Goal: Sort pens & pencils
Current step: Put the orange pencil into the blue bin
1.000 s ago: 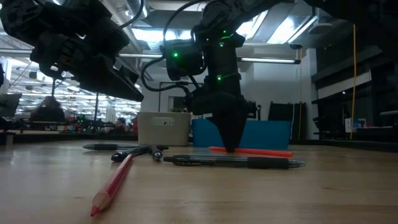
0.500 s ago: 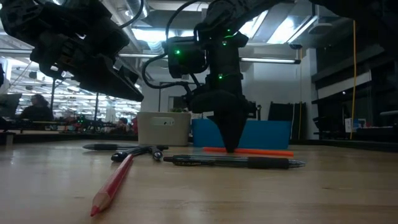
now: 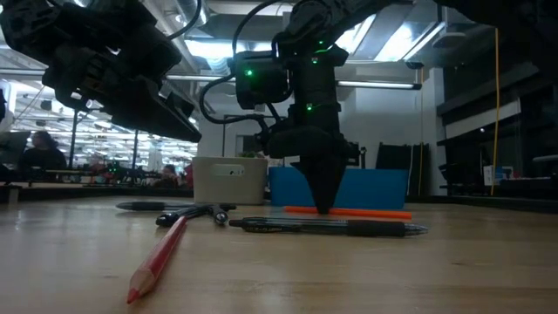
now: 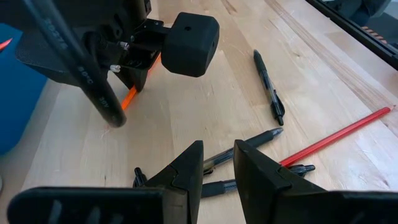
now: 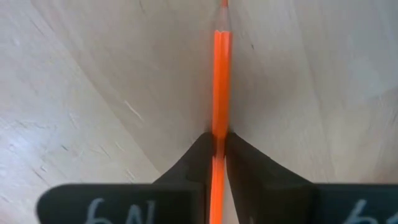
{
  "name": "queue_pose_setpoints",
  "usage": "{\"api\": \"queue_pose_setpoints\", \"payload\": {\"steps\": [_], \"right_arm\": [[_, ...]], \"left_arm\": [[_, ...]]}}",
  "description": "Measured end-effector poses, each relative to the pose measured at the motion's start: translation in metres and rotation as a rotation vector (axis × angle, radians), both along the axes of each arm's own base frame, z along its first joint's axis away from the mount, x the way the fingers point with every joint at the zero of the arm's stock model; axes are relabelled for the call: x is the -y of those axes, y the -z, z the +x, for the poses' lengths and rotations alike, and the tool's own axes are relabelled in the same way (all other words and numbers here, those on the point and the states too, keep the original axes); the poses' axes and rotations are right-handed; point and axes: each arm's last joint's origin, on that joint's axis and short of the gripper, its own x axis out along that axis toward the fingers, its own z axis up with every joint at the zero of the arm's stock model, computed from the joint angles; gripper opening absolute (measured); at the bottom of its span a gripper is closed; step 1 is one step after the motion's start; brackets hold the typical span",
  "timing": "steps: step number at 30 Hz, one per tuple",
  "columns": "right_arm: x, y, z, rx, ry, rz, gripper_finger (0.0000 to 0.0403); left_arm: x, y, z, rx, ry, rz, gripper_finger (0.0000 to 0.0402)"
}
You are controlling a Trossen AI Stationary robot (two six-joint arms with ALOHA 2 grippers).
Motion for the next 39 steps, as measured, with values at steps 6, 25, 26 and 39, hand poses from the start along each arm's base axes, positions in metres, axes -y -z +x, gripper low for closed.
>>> {"api": "queue_pose_setpoints", "payload": {"steps": [6,25,26,39], "right_arm": [[0.0,0.0,0.0,0.0,-0.001,0.001,0.0043],[0.001,-0.023,0.012,-0.001,-0.021,-0.003,0.0043],[0.001,-0.025,0.013,0.001,-0.02,-0.003,0.0043],[0.002,-0.04,0.013,-0.02,-0.027,-0.009,0.0043]], "left_arm": [[0.0,0.0,0.0,0.0,0.0,0.0,0.0082],[0.0,0.0,0.0,0.0,0.001,0.0,0.0082],[0.0,0.0,0.0,0.0,0.0,0.0,0.0082],[0.0,0.0,0.0,0.0,0.0,0.0,0.0082]]}}
